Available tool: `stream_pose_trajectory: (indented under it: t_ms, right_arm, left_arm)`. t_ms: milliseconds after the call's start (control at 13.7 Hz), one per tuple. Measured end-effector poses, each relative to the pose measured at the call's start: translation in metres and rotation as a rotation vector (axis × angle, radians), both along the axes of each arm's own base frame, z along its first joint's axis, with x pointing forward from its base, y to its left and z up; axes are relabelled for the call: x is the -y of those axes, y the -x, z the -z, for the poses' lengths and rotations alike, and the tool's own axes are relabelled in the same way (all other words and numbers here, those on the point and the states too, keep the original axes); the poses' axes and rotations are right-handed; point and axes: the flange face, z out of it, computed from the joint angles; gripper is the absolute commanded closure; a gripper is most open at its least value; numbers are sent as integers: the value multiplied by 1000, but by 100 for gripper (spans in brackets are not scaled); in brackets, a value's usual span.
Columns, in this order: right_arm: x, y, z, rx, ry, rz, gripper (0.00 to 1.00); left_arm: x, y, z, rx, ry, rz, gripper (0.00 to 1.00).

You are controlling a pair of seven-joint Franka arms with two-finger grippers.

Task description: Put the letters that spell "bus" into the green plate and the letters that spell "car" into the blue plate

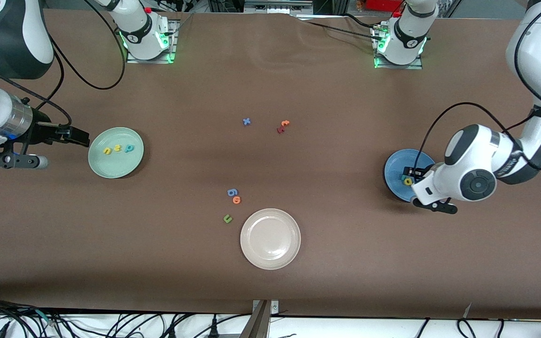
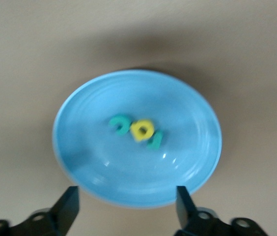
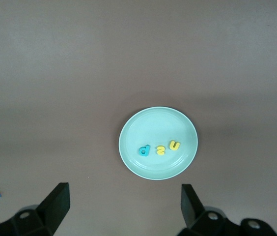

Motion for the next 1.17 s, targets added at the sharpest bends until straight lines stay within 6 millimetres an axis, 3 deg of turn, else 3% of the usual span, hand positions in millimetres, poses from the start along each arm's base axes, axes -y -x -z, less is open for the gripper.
stream_pose_trajectory:
  t_ms: [366, 585, 731, 1170]
  right_arm:
    - [0, 0, 0, 1, 0, 0, 0]
    - [0, 0, 0, 3, 0, 0, 0]
    - [0, 0, 0, 3, 0, 0, 0]
    - [0, -1, -1, 8, -1, 0, 1]
  left_arm:
    - [-17, -8, -57, -8, 0, -41, 0]
    - [-59, -3, -79, -33, 92, -86, 0]
    - [-73, 2, -101, -24, 101, -103, 0]
    - [-45, 41, -236, 124, 54, -128, 0]
